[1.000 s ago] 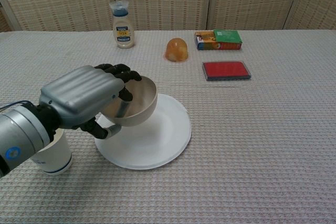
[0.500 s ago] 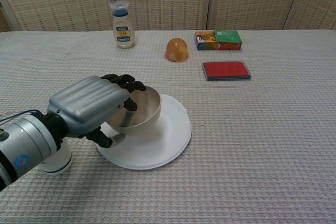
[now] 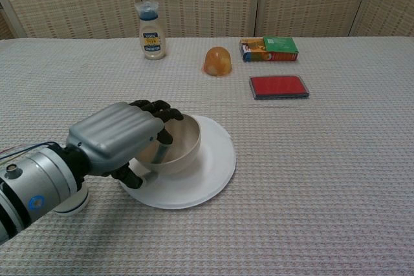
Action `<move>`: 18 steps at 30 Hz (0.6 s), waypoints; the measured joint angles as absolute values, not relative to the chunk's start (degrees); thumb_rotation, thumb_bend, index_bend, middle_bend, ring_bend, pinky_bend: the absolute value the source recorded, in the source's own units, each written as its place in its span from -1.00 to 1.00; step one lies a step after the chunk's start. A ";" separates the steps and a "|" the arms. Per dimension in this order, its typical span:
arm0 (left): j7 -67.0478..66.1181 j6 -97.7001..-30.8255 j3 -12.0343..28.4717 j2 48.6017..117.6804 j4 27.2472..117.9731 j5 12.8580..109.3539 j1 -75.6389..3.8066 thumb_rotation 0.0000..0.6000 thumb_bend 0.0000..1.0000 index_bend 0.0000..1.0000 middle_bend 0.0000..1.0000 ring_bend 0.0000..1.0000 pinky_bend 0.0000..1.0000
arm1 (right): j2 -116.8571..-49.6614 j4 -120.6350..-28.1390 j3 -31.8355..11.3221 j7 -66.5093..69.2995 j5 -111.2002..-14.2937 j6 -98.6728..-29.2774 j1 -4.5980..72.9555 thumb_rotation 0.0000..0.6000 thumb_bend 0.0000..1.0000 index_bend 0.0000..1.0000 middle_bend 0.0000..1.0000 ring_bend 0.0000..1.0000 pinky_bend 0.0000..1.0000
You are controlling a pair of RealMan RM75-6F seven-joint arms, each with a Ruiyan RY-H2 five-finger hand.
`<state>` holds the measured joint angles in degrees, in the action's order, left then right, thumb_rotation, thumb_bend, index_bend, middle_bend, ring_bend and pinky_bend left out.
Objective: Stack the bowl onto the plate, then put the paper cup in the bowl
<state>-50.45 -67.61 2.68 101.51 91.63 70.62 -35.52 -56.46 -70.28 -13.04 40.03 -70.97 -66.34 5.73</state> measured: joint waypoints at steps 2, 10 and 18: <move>-50.28 -67.70 2.69 101.51 91.49 70.60 -35.40 1.00 -0.27 0.29 -0.73 -1.00 -0.73 | -56.45 -70.32 -13.04 40.05 -71.00 -66.48 5.67 1.00 -0.66 -0.83 -0.82 -1.00 -1.00; -50.01 -68.47 2.77 101.49 90.80 71.90 -35.31 1.00 -0.28 0.04 -0.73 -1.00 -0.73 | -56.45 -70.43 -13.06 39.80 -70.81 -66.37 5.73 1.00 -0.66 -0.83 -0.82 -1.00 -1.00; -52.29 -70.02 3.32 101.65 91.44 72.16 -35.02 1.00 -0.43 -0.16 -0.73 -1.00 -0.73 | -56.48 -70.43 -13.31 39.66 -70.15 -66.46 5.55 1.00 -0.66 -0.83 -0.82 -1.00 -1.00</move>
